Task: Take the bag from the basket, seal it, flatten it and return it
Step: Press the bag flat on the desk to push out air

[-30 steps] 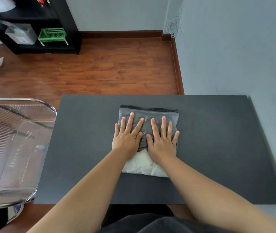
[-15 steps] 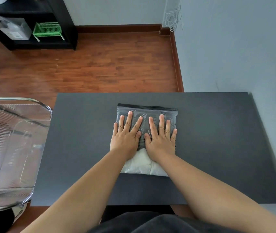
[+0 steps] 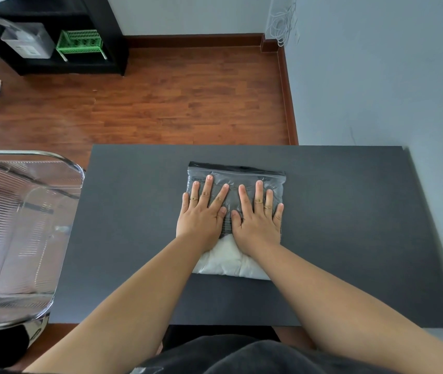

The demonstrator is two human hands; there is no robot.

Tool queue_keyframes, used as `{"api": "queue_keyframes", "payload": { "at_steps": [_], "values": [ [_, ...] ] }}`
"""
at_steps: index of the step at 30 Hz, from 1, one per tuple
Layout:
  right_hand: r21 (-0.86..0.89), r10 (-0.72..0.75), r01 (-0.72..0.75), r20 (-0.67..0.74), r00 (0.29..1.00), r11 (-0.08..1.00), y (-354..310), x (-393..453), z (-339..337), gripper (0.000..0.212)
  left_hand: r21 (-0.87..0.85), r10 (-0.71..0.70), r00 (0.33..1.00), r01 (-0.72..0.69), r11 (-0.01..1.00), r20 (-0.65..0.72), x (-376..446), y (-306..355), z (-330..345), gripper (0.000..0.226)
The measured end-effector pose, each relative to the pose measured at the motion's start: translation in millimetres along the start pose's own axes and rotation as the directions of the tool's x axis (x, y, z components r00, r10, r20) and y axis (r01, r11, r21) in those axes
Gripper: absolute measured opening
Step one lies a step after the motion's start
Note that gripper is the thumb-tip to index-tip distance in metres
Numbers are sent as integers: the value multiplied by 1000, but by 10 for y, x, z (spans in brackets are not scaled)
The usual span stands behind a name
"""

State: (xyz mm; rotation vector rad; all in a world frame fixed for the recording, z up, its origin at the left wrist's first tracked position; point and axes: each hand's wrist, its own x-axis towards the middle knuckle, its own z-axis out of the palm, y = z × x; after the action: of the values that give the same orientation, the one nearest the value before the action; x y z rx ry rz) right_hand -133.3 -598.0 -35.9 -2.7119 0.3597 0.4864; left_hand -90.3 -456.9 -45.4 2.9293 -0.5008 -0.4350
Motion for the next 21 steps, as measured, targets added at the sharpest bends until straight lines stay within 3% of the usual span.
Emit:
{"api": "queue_keyframes", "payload": {
  "at_steps": [21],
  "values": [
    [-16, -3, 3, -28, 1000, 1000, 11, 31, 61, 63, 14, -7, 1000, 7, 1000, -1, 8, 4, 13, 55]
  ]
}}
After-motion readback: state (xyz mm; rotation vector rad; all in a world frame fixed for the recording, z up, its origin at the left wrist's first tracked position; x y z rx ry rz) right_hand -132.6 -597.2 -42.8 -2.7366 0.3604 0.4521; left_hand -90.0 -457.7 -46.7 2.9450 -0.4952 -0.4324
